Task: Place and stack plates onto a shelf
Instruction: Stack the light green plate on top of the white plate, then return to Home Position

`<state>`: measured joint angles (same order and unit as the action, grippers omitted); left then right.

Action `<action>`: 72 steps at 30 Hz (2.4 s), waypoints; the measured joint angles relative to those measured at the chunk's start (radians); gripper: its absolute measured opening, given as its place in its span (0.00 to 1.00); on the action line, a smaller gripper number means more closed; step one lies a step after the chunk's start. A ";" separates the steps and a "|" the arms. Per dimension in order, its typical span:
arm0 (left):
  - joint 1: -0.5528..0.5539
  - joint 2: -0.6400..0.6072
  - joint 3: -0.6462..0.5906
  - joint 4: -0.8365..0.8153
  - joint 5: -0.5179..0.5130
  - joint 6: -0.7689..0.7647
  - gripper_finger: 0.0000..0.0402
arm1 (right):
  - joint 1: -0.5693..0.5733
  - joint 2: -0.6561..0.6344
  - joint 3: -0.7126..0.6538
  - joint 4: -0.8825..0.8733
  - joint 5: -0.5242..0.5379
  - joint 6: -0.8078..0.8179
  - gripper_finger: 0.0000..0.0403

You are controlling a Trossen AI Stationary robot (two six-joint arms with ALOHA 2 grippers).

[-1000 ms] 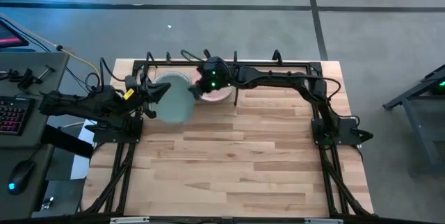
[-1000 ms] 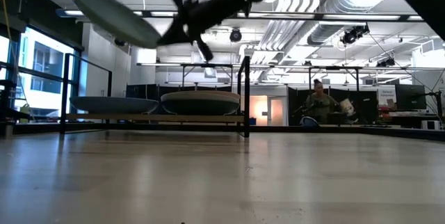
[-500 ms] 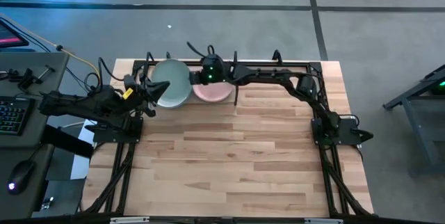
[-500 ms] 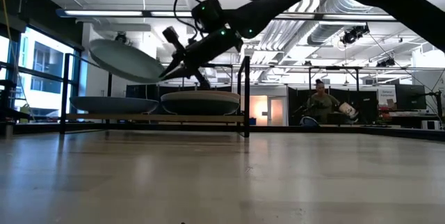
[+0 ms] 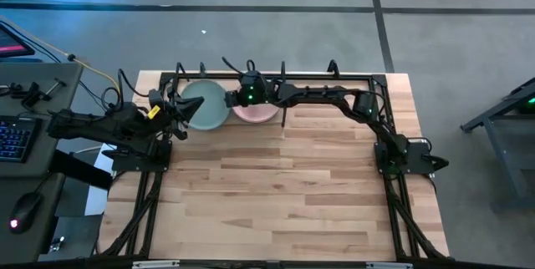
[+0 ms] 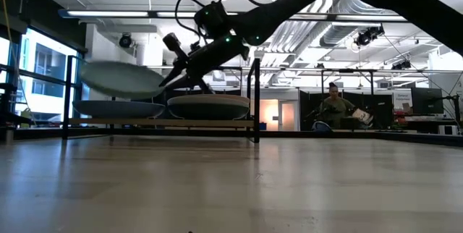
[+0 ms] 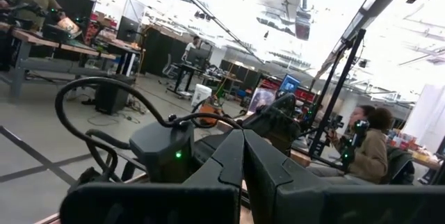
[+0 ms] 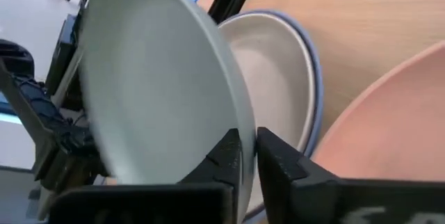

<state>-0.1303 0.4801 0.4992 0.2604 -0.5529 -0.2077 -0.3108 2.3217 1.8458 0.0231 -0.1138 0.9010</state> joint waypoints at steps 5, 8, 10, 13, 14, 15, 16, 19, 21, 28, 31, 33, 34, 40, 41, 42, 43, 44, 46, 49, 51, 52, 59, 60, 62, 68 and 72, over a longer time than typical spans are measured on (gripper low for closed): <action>0.000 0.000 0.000 0.000 0.000 0.000 0.00 | 0.003 0.001 0.000 0.004 0.000 -0.009 0.20; 0.000 0.000 0.000 0.000 0.000 0.000 0.00 | 0.001 0.001 0.000 0.005 0.001 -0.011 0.32; 0.000 0.000 0.000 0.000 0.000 0.000 0.00 | -0.006 0.001 0.000 0.011 0.007 -0.012 0.40; 0.000 0.000 0.000 -0.001 0.000 0.000 0.00 | -0.022 0.001 0.000 0.011 0.001 -0.011 0.48; 0.000 0.000 0.000 -0.001 0.000 0.000 0.00 | -0.030 0.001 0.000 0.011 -0.014 -0.011 0.50; 0.000 0.000 0.000 -0.001 0.000 0.000 0.00 | -0.039 0.001 0.000 0.011 -0.042 -0.011 0.51; 0.000 0.000 0.000 -0.001 0.000 0.000 0.00 | -0.048 -0.002 0.000 0.011 -0.082 -0.017 0.52; 0.000 0.000 0.000 -0.001 0.000 0.000 0.00 | -0.067 -0.040 -0.002 -0.004 -0.194 -0.097 0.53; 0.000 0.000 0.000 -0.002 0.000 0.001 0.00 | -0.070 -0.088 -0.002 -0.011 -0.238 -0.166 0.53; 0.000 0.000 0.000 -0.013 0.000 0.002 0.00 | -0.016 -0.307 0.000 -0.340 -0.342 -0.540 0.53; 0.000 0.000 0.000 -0.017 -0.001 0.009 0.00 | 0.023 -0.429 -0.038 -0.536 -0.256 -0.709 0.53; 0.000 0.000 0.000 -0.024 -0.002 0.009 0.00 | 0.042 -0.519 -0.119 -0.600 -0.209 -0.757 0.53; 0.000 0.000 0.000 -0.027 -0.003 0.010 0.00 | 0.049 -0.567 -0.174 -0.609 -0.193 -0.761 0.53; 0.000 0.000 0.000 -0.031 -0.007 0.023 0.00 | 0.090 -0.936 -0.634 -0.373 -0.117 -0.570 0.53; 0.000 0.000 0.000 -0.031 -0.008 0.032 0.00 | 0.107 -0.992 -0.711 -0.307 -0.094 -0.532 0.53; 0.000 0.000 0.000 -0.031 -0.008 0.040 0.00 | 0.127 -1.045 -0.781 -0.222 -0.067 -0.495 0.53; 0.000 0.000 0.000 -0.031 -0.008 0.051 0.00 | 0.147 -1.094 -0.845 -0.133 -0.038 -0.459 0.53; 0.000 0.000 0.000 -0.031 -0.008 0.063 0.00 | 0.168 -1.138 -0.902 -0.053 -0.005 -0.434 0.53; 0.000 0.002 0.000 -0.031 -0.009 0.083 0.00 | 0.204 -1.206 -0.995 0.082 0.062 -0.404 0.53; 0.000 0.005 0.000 -0.033 -0.022 0.088 0.00 | 0.237 -1.265 -1.073 0.144 0.142 -0.377 0.53; 0.000 0.005 0.000 -0.033 -0.030 0.088 0.00 | 0.245 -1.287 -1.094 0.150 0.166 -0.359 0.53; 0.000 0.005 0.000 -0.032 -0.031 0.086 0.00 | 0.247 -1.291 -1.096 0.150 0.167 -0.359 0.53; 0.000 0.005 0.000 -0.033 -0.031 0.064 0.00 | 0.247 -1.281 -1.053 0.164 0.167 -0.504 0.49; 0.000 0.005 0.000 -0.033 -0.029 0.063 0.00 | 0.247 -1.281 -1.047 0.162 0.167 -0.529 0.48; 0.000 0.005 0.000 -0.037 -0.018 0.063 0.00 | 0.246 -1.281 -1.038 0.163 0.167 -0.566 0.46; 0.000 0.005 0.000 -0.066 -0.009 0.052 0.00 | 0.246 -1.281 -1.029 0.153 0.167 -0.570 0.41; 0.000 0.023 0.000 -0.061 -0.008 0.052 0.00 | 0.246 -1.281 -1.029 0.157 0.151 -0.590 0.34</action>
<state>-0.1307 0.5031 0.4992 0.1998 -0.5612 -0.1558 -0.0647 1.0409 0.8169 0.1800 0.0369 0.3106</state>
